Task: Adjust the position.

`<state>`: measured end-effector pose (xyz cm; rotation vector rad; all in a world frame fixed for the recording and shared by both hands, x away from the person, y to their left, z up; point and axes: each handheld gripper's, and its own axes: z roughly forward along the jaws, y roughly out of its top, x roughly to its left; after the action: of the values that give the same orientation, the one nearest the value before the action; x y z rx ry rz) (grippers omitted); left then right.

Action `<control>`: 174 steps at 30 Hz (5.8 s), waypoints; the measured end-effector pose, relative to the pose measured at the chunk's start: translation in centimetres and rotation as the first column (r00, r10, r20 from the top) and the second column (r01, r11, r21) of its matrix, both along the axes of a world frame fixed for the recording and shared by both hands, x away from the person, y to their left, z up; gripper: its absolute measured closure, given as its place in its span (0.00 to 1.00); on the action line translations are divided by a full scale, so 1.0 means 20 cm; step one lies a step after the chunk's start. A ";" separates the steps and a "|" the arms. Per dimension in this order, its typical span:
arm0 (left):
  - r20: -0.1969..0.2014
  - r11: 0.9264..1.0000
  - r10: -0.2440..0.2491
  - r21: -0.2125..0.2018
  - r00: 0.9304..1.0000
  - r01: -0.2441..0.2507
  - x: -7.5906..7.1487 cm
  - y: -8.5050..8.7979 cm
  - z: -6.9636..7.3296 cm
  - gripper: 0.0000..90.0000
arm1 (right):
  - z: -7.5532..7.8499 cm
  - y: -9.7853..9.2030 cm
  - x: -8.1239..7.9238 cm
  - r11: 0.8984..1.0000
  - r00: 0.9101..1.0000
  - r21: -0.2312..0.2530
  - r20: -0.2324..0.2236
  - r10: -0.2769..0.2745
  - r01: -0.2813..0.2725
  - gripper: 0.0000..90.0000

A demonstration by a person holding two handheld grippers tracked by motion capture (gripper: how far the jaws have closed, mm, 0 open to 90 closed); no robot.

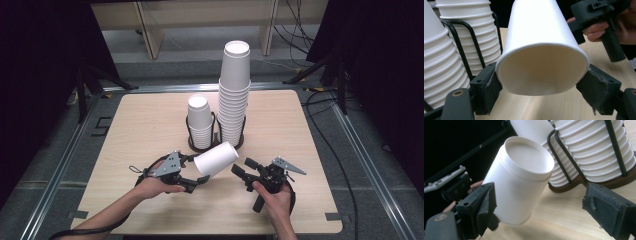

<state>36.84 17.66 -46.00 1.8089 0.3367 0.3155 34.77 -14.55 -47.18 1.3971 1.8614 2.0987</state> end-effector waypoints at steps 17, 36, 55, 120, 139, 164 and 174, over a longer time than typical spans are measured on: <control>-0.004 0.987 -0.089 0.133 0.996 0.089 0.07 0.06 0.05 0.24 | 0.01 0.00 0.02 0.992 0.995 -0.090 0.037 0.094 -0.090 0.13; 0.007 0.937 -0.165 0.314 0.986 0.154 0.12 0.09 0.15 0.24 | 0.05 0.00 0.03 0.977 0.990 -0.177 0.050 0.131 -0.120 0.13; -0.021 0.856 -0.222 0.474 0.975 0.205 0.16 0.09 0.25 0.24 | 0.05 0.03 0.05 0.932 0.976 -0.325 0.087 0.197 -0.159 0.16; -0.171 0.563 -0.311 0.759 0.935 0.326 0.17 -0.02 0.44 0.24 | 0.17 0.20 0.11 0.724 0.890 -0.616 0.081 0.449 -0.309 0.17; -0.188 0.519 -0.315 0.786 0.930 0.335 0.18 -0.04 0.47 0.24 | 0.22 0.28 0.13 0.665 0.865 -0.678 0.085 0.494 -0.313 0.17; -0.206 0.477 -0.339 0.803 0.918 0.356 0.20 -0.09 0.51 0.24 | 0.25 0.31 0.15 0.663 0.860 -0.676 0.085 0.503 -0.321 0.17; -0.206 0.473 -0.339 0.806 0.918 0.356 0.19 -0.09 0.52 0.24 | 0.26 0.32 0.15 0.656 0.854 -0.683 0.090 0.512 -0.321 0.17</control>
<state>40.58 15.79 -35.68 2.7834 -0.2614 0.1635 37.76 -8.14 -41.91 0.5046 2.5872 1.3738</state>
